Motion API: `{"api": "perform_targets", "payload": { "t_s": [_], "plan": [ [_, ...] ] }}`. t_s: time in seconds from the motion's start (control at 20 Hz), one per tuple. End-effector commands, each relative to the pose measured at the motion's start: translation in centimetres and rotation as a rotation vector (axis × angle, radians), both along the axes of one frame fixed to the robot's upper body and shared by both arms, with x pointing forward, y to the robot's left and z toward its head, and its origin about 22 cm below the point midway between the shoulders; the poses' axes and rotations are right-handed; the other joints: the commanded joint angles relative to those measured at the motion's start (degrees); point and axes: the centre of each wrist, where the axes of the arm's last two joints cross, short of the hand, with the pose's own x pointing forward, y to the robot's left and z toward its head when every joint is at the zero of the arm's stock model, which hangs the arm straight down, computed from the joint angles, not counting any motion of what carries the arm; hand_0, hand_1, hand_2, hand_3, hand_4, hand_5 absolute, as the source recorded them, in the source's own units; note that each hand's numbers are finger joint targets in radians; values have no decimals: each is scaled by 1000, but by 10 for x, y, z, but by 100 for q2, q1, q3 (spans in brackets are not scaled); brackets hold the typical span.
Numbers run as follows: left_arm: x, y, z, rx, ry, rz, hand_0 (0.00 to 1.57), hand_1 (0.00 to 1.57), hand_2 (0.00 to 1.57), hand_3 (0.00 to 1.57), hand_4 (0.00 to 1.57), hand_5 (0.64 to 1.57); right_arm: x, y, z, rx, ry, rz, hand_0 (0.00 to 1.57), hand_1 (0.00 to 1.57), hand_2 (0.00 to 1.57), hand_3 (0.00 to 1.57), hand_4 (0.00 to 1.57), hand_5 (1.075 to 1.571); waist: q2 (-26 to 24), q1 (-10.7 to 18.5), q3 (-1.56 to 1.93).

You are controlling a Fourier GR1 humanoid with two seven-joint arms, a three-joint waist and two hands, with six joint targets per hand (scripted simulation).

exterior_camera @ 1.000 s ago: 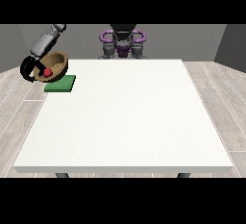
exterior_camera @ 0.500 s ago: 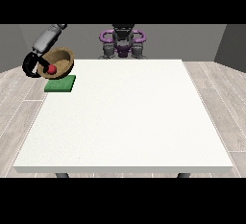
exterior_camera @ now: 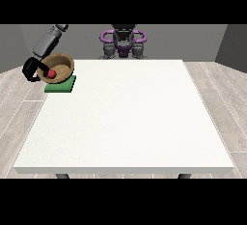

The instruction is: Pick the cup and pour the ball into the bowl, then pick the bowl and place it on the pad

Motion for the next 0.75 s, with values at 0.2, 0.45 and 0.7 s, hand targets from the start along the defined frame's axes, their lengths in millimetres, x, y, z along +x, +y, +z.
{"api": "perform_targets", "payload": {
  "t_s": [0.2, 0.45, 0.7],
  "plan": [
    [-9, -17, 17, 11, -30, -20, 0, 0, 0, 0, 0, 1519, -6, -25, 29, 27, -61, -123, 726, 726, 649, 1040, 0, 1539, 199, 145, 3],
    [-12, -2, 6, -6, -24, 8, 0, 0, 0, 0, 0, 1515, -13, -30, 25, 5, -83, -92, 477, 477, 543, 692, 0, 1513, 205, -35, -2],
    [-1, 1, -12, -15, 64, 19, 0, 0, 0, 0, 0, 1515, -6, -34, 64, 58, -53, -54, 134, 134, 280, 375, 0, 1467, -340, -197, -10]
  ]
}}
